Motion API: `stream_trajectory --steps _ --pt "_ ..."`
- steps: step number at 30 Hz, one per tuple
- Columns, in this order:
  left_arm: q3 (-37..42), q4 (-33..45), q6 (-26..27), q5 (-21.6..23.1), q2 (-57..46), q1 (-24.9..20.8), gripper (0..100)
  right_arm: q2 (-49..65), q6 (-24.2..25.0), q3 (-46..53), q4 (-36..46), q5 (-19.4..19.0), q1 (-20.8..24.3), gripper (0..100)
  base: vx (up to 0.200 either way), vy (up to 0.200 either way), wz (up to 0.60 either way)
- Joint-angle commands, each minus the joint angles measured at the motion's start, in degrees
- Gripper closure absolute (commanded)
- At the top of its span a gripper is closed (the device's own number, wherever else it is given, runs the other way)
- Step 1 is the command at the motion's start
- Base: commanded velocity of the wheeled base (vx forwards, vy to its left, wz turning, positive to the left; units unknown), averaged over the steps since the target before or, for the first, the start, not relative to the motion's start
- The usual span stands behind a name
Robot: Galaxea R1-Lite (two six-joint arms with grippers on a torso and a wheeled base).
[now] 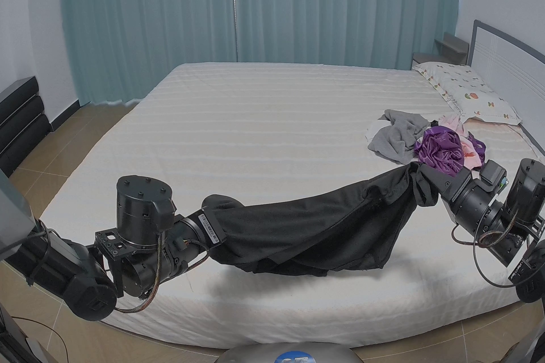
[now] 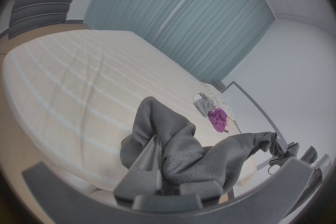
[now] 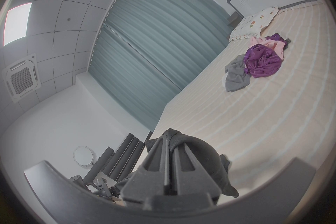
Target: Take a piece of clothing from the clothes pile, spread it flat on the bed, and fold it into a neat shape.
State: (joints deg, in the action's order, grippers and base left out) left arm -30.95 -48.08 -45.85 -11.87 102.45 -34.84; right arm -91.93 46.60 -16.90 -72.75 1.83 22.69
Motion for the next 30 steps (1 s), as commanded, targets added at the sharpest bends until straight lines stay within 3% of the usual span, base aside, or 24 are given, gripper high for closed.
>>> stream_trajectory --steps 1,12,22,30 --pt "0.4 0.0 0.1 -0.2 -0.1 0.0 100 -0.2 0.0 0.2 -0.3 0.0 0.3 100 0.000 0.000 0.00" --pt "2.0 0.4 0.1 -0.2 -0.6 0.0 100 -0.1 0.0 1.3 -0.1 0.0 0.5 100 0.000 0.000 0.00" --pt "5.2 0.6 0.1 -0.2 -4.0 -0.1 100 3.2 -0.2 4.6 -0.7 0.1 3.1 100 -0.180 0.000 0.00" --pt "7.8 1.1 0.2 -0.4 -10.7 -2.0 100 14.8 -2.0 4.9 0.2 0.7 6.0 100 0.000 0.000 0.00"
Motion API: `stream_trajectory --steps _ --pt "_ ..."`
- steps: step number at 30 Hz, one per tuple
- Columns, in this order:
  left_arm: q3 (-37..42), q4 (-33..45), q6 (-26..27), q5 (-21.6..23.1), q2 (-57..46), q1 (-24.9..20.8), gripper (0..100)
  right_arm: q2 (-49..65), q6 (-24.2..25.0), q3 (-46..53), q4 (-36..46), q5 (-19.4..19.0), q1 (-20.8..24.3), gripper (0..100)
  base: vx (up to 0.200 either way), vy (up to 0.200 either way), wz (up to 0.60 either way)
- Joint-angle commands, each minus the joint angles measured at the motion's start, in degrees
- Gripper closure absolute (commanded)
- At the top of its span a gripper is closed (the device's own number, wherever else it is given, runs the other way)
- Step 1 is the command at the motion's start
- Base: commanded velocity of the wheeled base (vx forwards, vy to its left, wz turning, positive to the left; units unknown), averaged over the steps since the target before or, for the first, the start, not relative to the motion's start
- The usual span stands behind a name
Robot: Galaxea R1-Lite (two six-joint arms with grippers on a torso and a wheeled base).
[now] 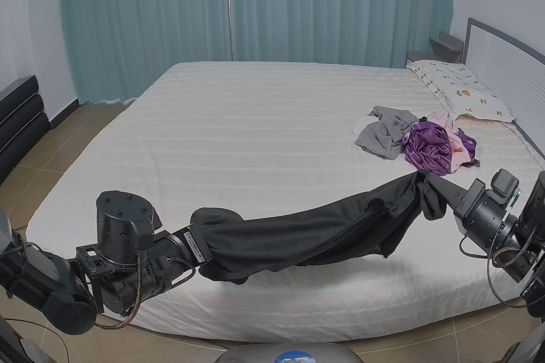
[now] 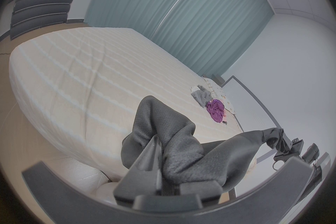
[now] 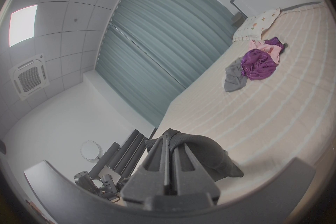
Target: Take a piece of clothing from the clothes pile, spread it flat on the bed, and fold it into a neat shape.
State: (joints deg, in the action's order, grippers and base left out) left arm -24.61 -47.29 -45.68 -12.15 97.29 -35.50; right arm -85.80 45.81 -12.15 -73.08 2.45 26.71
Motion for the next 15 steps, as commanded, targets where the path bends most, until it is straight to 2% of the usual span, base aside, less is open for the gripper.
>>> stream_trajectory --steps 1,6,10,15 --pt "1.5 0.8 0.2 -0.2 -6.6 -1.4 100 10.1 -1.8 -0.1 0.7 0.1 2.5 100 0.000 0.000 0.00" --pt "-1.0 6.2 0.4 -0.2 -12.4 -1.5 100 17.0 -5.2 -3.4 4.9 0.2 3.3 100 0.000 0.000 0.00" --pt "-4.9 12.0 0.5 0.0 -16.2 -1.4 100 20.6 -5.5 -8.2 8.4 0.2 3.1 100 0.000 0.000 0.00" --pt "-11.2 17.5 0.4 0.2 -15.6 -0.4 100 19.4 -5.6 -14.1 13.8 0.1 1.8 100 0.000 0.000 0.00"
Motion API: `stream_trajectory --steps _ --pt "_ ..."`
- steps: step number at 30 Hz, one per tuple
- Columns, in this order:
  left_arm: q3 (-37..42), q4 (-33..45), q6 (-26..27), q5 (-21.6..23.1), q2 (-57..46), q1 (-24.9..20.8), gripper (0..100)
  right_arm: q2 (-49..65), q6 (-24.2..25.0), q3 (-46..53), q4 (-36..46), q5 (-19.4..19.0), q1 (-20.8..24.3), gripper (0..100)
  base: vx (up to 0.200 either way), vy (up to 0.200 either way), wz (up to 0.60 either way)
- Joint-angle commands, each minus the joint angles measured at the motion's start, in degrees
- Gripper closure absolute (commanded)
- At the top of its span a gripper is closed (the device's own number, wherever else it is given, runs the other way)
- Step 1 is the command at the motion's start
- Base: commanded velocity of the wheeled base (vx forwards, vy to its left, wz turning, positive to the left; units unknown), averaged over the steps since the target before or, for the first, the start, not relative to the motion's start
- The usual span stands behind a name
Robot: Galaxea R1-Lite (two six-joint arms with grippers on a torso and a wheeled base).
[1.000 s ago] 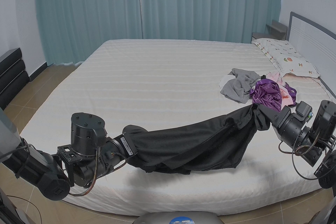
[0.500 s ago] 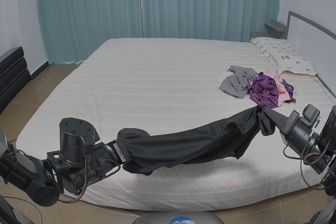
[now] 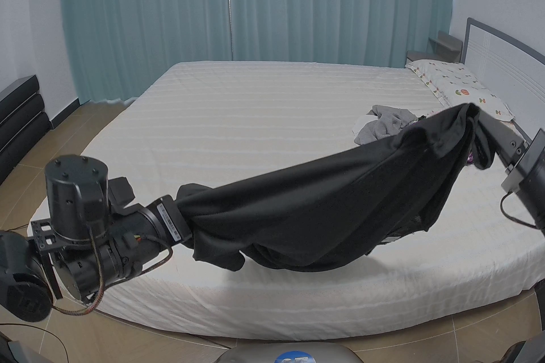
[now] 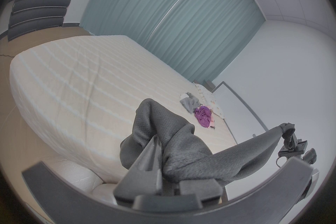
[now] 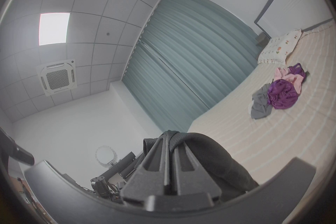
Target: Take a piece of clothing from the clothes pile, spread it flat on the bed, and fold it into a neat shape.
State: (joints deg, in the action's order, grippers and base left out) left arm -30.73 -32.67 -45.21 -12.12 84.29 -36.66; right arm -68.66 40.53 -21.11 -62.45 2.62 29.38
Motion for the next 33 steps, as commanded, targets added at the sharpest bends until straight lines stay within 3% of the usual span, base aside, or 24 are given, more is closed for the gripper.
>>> stream_trajectory --steps 1,9,18,25,33 --pt "-7.8 4.5 0.0 0.3 -1.7 1.6 100 0.9 -0.4 -8.3 5.3 -0.1 -1.7 100 0.000 0.000 0.00" --pt "-20.2 13.8 -1.1 0.8 8.3 5.4 100 -9.2 -0.6 -24.0 14.6 -0.8 -6.9 100 0.000 0.000 0.00" --pt "-25.2 14.9 -1.9 1.0 20.7 9.1 100 -26.4 -2.2 -33.1 14.5 -0.3 -10.6 100 0.000 0.000 0.00" --pt "-29.4 15.3 -3.2 5.5 27.6 11.0 100 -38.7 -2.5 -40.5 14.1 0.1 -10.7 100 0.200 0.000 0.00" --pt "-37.3 19.1 -4.9 6.4 37.8 13.0 100 -50.3 -2.6 -45.2 12.7 1.8 -10.6 100 0.200 0.000 0.00"
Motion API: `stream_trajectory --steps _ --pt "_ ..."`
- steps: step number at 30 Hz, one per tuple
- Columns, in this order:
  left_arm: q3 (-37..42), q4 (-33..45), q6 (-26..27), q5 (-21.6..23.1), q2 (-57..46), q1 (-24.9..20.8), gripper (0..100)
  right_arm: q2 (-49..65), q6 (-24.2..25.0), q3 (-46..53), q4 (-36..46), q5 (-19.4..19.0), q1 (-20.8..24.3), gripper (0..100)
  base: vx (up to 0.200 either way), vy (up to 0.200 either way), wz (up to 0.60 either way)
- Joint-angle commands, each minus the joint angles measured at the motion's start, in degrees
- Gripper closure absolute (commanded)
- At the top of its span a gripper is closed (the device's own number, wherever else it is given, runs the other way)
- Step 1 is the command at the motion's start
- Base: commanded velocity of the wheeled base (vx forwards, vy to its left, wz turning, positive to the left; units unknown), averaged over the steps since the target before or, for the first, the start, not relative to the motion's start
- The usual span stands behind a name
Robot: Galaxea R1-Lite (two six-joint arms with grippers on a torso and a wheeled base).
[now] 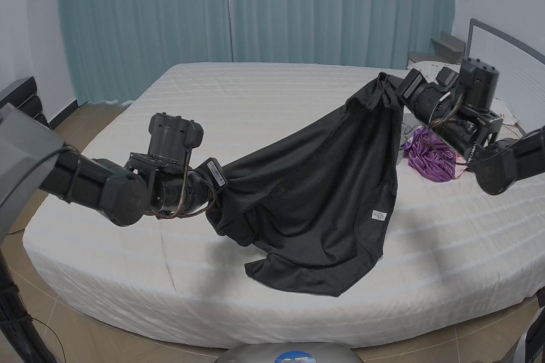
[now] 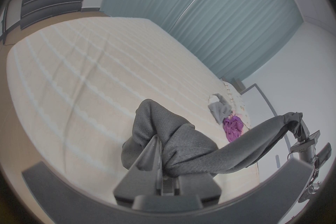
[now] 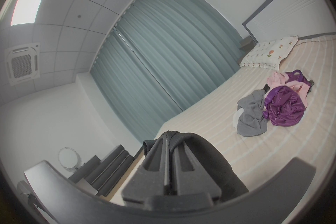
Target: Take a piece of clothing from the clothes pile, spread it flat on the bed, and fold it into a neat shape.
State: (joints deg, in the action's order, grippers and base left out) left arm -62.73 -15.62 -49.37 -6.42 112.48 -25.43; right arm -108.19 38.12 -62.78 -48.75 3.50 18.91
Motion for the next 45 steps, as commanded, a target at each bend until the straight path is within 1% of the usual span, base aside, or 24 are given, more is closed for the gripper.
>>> stream_trajectory --steps 1,3,6,7,9,10,14,16,17,19,20,23,24,26,27,28,29,31,35,37,41,43,44,45 --pt "-5.7 2.2 -0.8 0.7 10.2 1.9 100 -11.3 -0.2 -3.6 -1.2 1.1 0.0 100 0.200 0.000 0.00" --pt "-7.4 2.3 -1.3 0.7 13.5 2.0 100 -15.0 -0.2 -3.8 -2.6 1.2 0.3 100 0.200 0.000 0.00" --pt "-8.5 2.3 -1.4 0.7 16.2 2.0 100 -18.3 -0.2 -3.9 -3.8 1.3 0.4 100 0.000 0.000 0.00" --pt "-9.4 2.3 -1.5 0.9 18.2 2.1 100 -20.7 -0.2 -4.3 -5.0 1.8 0.4 100 0.000 0.000 0.00" --pt "-10.0 2.3 -1.5 1.0 19.3 2.1 100 -22.0 -0.2 -4.9 -5.7 2.3 0.4 100 0.000 0.000 0.00" --pt "-11.2 2.3 -1.5 1.0 20.8 2.5 100 -24.1 -0.2 -6.4 -6.1 3.3 0.3 100 0.000 0.000 0.00" --pt "-13.6 2.3 -1.7 1.0 23.5 2.9 100 -27.6 -0.2 -10.5 -5.9 3.6 0.0 100 0.000 0.000 0.00" --pt "-14.7 2.3 -2.9 1.0 24.3 3.5 100 -29.1 -0.2 -11.9 -6.1 3.7 0.0 100 0.000 0.000 0.00" --pt "-15.3 2.3 -3.7 1.0 24.7 3.6 100 -29.9 -0.2 -12.8 -6.1 3.7 0.0 0 0.000 0.000 0.00" --pt "-16.3 2.3 -4.4 1.0 25.4 4.2 100 -31.6 -0.2 -14.5 -6.1 3.6 0.0 0 0.000 0.000 0.00" --pt "-16.5 2.3 -4.4 1.0 25.6 4.2 0 -31.8 -0.2 -14.8 -6.1 3.6 0.0 0 0.000 0.000 0.00" --pt "-17.7 1.8 -4.5 0.9 26.5 4.9 0 -35.1 -0.1 -19.4 -6.2 3.7 -0.2 0 0.000 0.000 0.00" --pt "-18.8 1.1 -4.4 0.6 27.0 5.5 0 -37.6 0.0 -22.3 -6.1 4.0 -0.3 0 0.000 0.000 0.00" --pt "-20.4 -0.3 -4.3 0.2 27.7 6.3 0 -41.0 -0.2 -25.1 -6.3 6.3 -0.7 0 0.000 0.000 0.00" --pt "-20.5 -0.4 -4.3 0.2 27.8 6.3 0 -41.3 -0.2 -25.4 -6.3 6.6 -0.8 0 0.000 0.000 0.00" --pt "-21.3 -1.5 -4.2 -0.3 28.2 7.0 0 -43.2 -0.2 -28.9 -6.3 9.5 -1.4 0 0.000 0.000 0.00" --pt "-21.7 -1.8 -4.2 -0.7 28.3 7.3 0 -44.0 0.0 -30.6 -6.2 10.8 -1.9 0 0.000 0.000 0.00" --pt "-22.7 -2.0 -3.9 -1.3 28.4 8.2 0 -44.7 0.2 -31.5 -6.2 12.1 -3.1 0 0.000 0.000 0.00" --pt "-27.6 -2.4 -4.0 -4.0 29.6 10.2 0 -44.8 1.1 -32.2 -7.0 12.6 -4.8 0 0.000 0.000 0.00" --pt "-29.6 -2.0 -4.0 -4.3 30.6 10.8 0 -45.0 1.3 -32.7 -8.3 12.6 -5.6 0 0.000 0.000 0.00" --pt "-31.4 -1.9 -3.7 -4.4 32.2 11.9 0 -45.9 1.2 -32.7 -7.9 12.6 -6.4 0 0.000 0.000 0.00" --pt "-31.6 -0.2 -1.3 -3.5 32.9 12.5 0 -46.6 0.9 -31.4 -7.5 12.3 -6.9 0 0.000 0.000 0.00" --pt "-31.7 0.0 -1.2 -3.4 33.0 12.5 0 -46.6 0.9 -31.3 -7.5 12.2 -7.0 0 0.000 0.000 0.00" --pt "-31.4 2.4 1.8 -3.2 33.6 12.9 0 -46.5 0.8 -29.8 -7.0 11.9 -7.0 0 0.000 0.000 0.00"
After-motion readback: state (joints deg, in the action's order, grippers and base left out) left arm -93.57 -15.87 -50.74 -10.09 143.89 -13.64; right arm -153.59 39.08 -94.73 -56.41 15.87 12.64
